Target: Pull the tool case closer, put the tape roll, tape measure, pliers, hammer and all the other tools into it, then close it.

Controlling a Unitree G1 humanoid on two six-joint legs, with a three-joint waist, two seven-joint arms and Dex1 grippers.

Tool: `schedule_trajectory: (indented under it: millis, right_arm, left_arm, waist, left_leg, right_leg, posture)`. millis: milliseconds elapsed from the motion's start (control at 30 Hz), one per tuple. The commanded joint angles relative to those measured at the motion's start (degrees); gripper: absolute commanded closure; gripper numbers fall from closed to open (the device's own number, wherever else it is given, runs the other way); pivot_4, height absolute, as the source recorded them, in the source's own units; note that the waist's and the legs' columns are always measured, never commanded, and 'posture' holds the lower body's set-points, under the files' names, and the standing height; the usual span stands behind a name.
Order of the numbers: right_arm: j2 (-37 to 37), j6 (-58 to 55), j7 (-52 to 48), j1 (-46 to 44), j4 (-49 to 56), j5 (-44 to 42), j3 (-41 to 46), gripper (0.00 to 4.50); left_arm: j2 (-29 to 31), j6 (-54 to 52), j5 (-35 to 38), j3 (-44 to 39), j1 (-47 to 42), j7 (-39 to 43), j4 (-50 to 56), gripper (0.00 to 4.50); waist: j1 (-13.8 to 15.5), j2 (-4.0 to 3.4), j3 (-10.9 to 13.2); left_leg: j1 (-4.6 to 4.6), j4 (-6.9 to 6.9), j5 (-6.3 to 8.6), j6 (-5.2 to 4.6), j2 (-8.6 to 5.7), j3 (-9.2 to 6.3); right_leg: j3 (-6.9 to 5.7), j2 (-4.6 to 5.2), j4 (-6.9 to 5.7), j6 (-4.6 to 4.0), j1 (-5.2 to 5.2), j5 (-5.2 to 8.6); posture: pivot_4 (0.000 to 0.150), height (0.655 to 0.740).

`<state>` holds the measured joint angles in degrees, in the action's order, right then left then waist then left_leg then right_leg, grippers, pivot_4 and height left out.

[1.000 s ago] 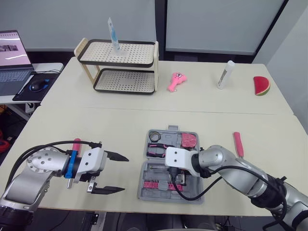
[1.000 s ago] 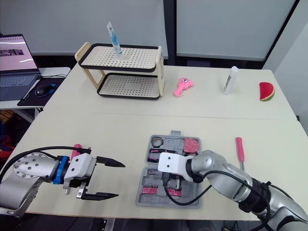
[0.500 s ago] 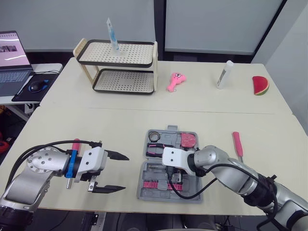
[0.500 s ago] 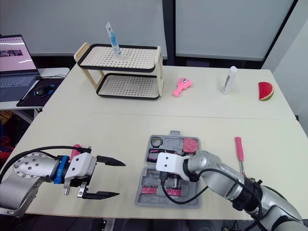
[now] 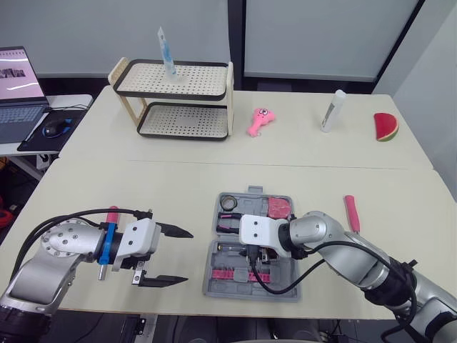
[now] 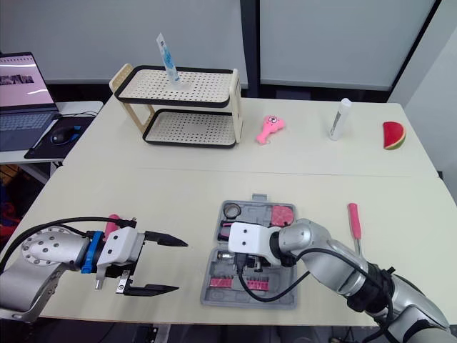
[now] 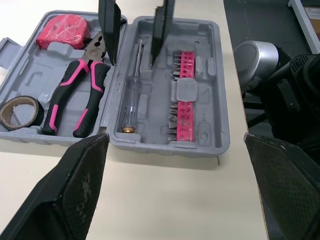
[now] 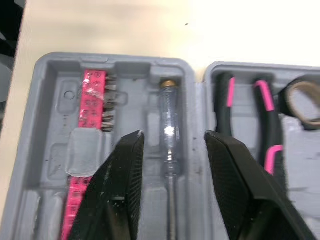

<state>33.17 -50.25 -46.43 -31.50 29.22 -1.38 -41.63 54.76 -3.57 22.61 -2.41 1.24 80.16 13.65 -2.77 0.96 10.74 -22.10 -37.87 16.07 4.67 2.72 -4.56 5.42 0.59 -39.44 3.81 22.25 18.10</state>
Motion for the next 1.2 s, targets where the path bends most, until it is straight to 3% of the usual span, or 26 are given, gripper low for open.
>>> schedule_trajectory:
  millis: [33, 200, 867, 1200]
  right_arm:
    - [0.5, 3.37, -1.24, -0.08, -0.37, 0.58, 0.43, 3.48]
    - [-0.52, 5.52, -1.19, 0.07, -3.9, 2.11, -0.77, 4.49]
    - [-1.71, 11.96, -2.66, 3.01, -11.94, 8.16, -2.33, 4.49]
    - [-3.01, 10.29, -3.98, 4.06, 0.36, -0.69, 12.33, 4.49]
  left_arm:
    - [-0.21, -0.26, 1.07, -0.5, -0.27, -0.41, 1.39, 0.0]
    - [-0.31, -0.25, 1.2, -0.33, -0.28, -0.6, 1.49, 0.0]
    - [-0.72, -1.09, 1.27, -1.04, 1.44, -2.12, 2.9, 0.0]
    - [-1.08, -6.08, 5.67, -8.54, 2.83, -6.73, -0.51, 0.0]
  waist:
    - [-0.03, 0.0, 0.0]
    - [-0.23, 0.0, 0.0]
    - [-0.38, 0.02, -0.01]
    - [-0.37, 0.01, -0.01]
  left_leg:
    - [0.0, 0.0, 0.0, 0.0, 0.0, 0.0]
    - [0.02, -0.01, 0.0, 0.0, 0.0, 0.0]
    - [0.09, -0.01, 0.0, 0.0, 0.0, 0.01]
    - [0.08, -0.01, 0.0, 0.0, 0.0, -0.02]
  right_leg:
    - [0.01, 0.0, -0.01, 0.0, 0.0, 0.0]
    - [0.02, 0.0, -0.03, 0.0, 0.0, 0.0]
    - [0.04, -0.01, -0.09, 0.0, -0.05, 0.0]
    - [0.02, -0.01, -0.15, 0.0, -0.02, 0.0]
  posture:
    - [0.15, 0.735]
    - [0.15, 0.735]
    - [0.15, 0.735]
    - [0.15, 0.735]
